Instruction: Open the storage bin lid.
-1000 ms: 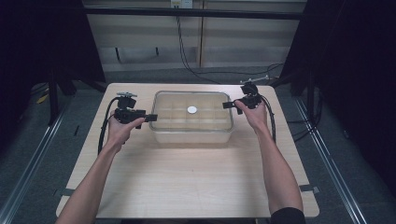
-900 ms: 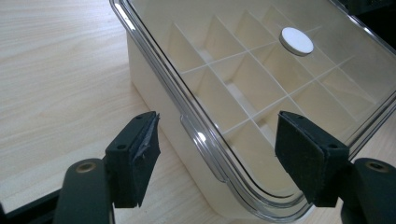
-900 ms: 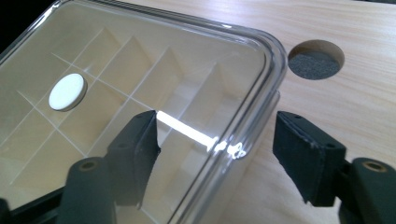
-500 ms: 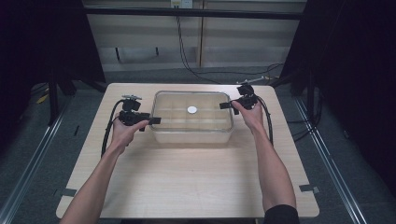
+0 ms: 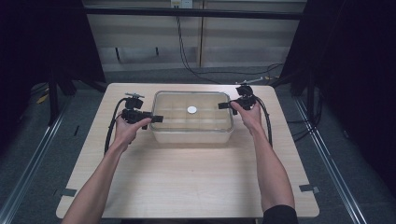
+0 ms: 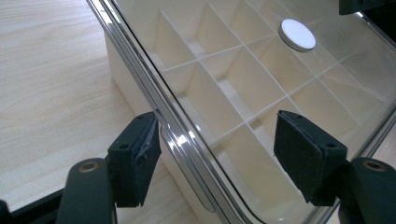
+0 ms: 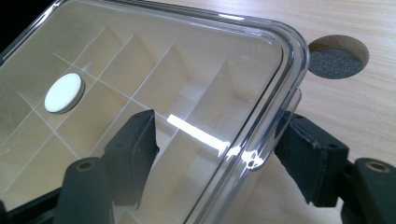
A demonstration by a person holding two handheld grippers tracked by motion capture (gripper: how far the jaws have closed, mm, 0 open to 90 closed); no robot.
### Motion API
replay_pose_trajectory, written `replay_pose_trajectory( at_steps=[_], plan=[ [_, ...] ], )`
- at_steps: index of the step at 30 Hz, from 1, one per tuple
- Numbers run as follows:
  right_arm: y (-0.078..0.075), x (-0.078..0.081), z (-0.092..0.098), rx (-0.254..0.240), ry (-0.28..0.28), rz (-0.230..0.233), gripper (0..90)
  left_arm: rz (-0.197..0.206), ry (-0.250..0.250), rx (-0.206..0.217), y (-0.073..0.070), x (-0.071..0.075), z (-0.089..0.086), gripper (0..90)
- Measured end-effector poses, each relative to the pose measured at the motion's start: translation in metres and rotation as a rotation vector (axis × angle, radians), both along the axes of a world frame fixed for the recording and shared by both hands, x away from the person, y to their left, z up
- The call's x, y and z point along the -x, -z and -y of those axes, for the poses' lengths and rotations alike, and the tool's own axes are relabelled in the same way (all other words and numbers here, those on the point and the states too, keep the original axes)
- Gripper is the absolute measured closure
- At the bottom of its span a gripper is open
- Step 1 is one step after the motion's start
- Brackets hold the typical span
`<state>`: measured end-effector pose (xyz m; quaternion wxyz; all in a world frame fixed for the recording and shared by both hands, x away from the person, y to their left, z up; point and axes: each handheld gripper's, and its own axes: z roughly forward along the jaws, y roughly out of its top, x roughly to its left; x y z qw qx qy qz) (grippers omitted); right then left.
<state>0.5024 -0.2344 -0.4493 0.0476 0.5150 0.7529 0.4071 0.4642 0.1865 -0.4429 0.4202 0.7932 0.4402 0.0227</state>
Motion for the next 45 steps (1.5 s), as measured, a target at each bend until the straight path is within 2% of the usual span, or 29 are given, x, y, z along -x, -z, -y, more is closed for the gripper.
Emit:
replay_pose_trajectory(
  at_steps=[4,8,12,15,16,19,23,27,32,36,37,39,44,45],
  plan=[
    [0.001,-0.001,0.001,-0.021,0.023,-0.013,32.2,-0.001,-0.003,0.004,0.000,-0.001,0.002,32.4],
    [0.000,0.000,0.003,-0.022,0.018,-0.014,34.1,-0.005,0.004,0.007,0.000,0.000,0.000,34.1],
    [-0.001,0.001,0.004,-0.024,0.021,-0.015,35.0,0.008,-0.002,0.018,0.001,0.001,-0.002,36.6],
    [-0.003,0.003,0.004,-0.022,0.025,-0.005,35.4,0.018,0.004,0.021,0.001,0.001,-0.002,37.1],
    [-0.003,0.003,0.005,-0.026,0.027,-0.001,35.6,0.019,0.000,0.034,0.001,0.001,-0.001,37.1],
    [-0.004,0.005,0.006,-0.034,0.031,0.010,37.9,0.014,0.000,0.046,0.003,0.001,0.000,36.6],
    [-0.008,0.009,0.007,-0.039,0.029,0.027,40.5,0.031,-0.015,0.048,0.001,0.001,-0.001,40.0],
    [-0.014,0.011,0.008,-0.044,0.029,0.045,43.4,0.055,-0.011,0.024,-0.004,0.003,0.000,41.7],
    [-0.020,0.014,0.009,-0.050,0.032,0.064,45.4,0.070,-0.018,0.033,-0.007,0.004,0.000,43.4],
    [-0.022,0.018,0.009,-0.072,0.038,0.079,47.2,0.078,-0.009,0.041,-0.008,0.006,-0.001,44.7],
    [-0.022,0.020,0.010,-0.095,0.036,0.082,47.5,0.075,-0.006,0.060,-0.009,0.005,-0.002,45.9],
    [-0.023,0.022,0.011,-0.111,0.031,0.087,48.6,0.078,-0.007,0.062,-0.009,0.006,-0.002,46.5],
    [-0.028,0.025,0.010,-0.101,0.027,0.097,49.1,0.085,-0.017,0.072,-0.011,0.007,-0.002,47.6],
    [-0.031,0.026,0.009,-0.098,0.025,0.102,49.2,0.095,-0.006,0.059,-0.014,0.008,-0.002,47.6]
  ],
)
